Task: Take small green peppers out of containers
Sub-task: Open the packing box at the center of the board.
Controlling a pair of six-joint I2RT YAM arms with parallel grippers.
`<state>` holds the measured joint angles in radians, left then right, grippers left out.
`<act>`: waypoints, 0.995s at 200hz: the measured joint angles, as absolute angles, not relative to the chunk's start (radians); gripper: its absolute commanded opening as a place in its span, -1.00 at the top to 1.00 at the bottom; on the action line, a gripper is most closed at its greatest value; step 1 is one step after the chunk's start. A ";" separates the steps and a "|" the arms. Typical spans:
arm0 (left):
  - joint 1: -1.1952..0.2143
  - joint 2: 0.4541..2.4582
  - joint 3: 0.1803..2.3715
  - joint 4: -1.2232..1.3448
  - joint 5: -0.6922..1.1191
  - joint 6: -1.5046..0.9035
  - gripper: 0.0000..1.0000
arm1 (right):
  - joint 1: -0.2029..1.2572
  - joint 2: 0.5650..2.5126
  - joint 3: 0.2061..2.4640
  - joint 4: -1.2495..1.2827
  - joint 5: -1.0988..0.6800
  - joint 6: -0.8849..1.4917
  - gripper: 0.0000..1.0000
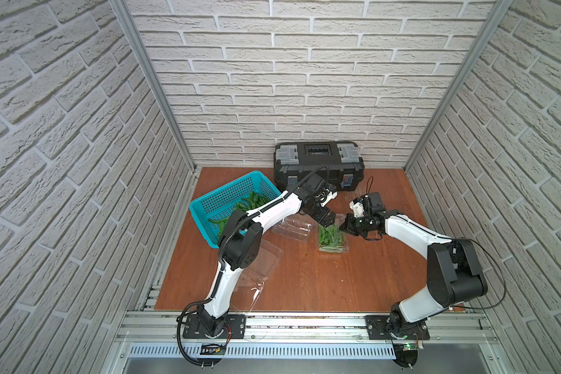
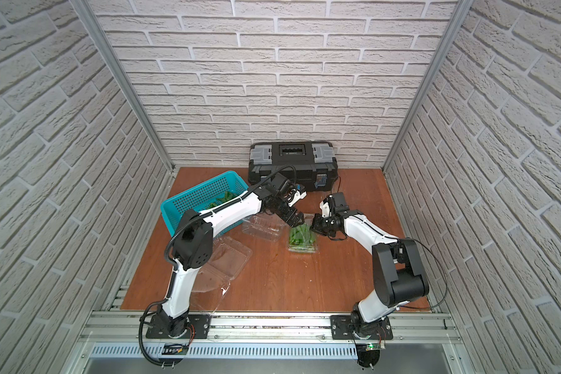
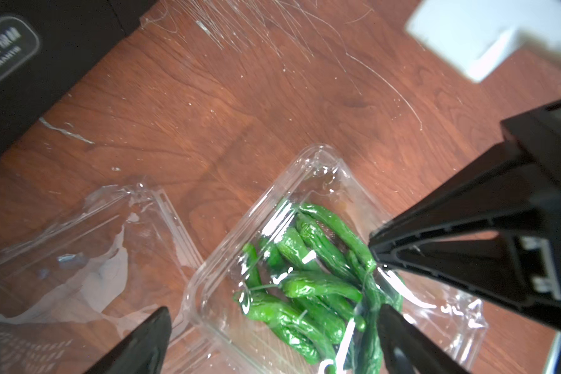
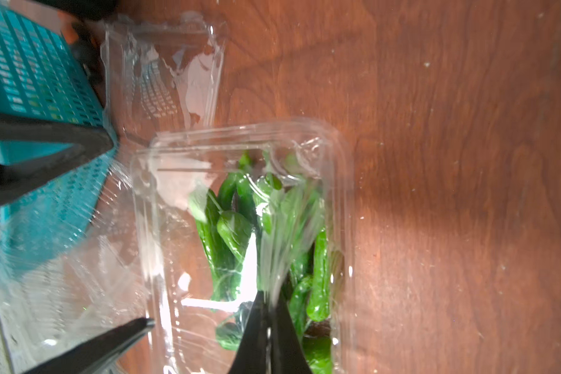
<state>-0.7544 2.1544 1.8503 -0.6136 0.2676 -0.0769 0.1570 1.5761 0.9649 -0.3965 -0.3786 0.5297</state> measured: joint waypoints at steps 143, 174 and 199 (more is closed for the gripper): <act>-0.859 2.080 1.799 -0.598 0.154 0.076 -0.97 | 0.157 1.581 1.084 -0.426 -0.250 0.931 0.95; -0.859 2.061 1.764 -0.560 0.165 0.076 -0.96 | 0.161 1.592 1.030 -0.357 -0.260 1.034 0.95; -0.859 2.040 1.720 -0.517 0.178 0.076 -0.97 | 0.164 1.594 1.013 -0.313 -0.262 1.098 0.94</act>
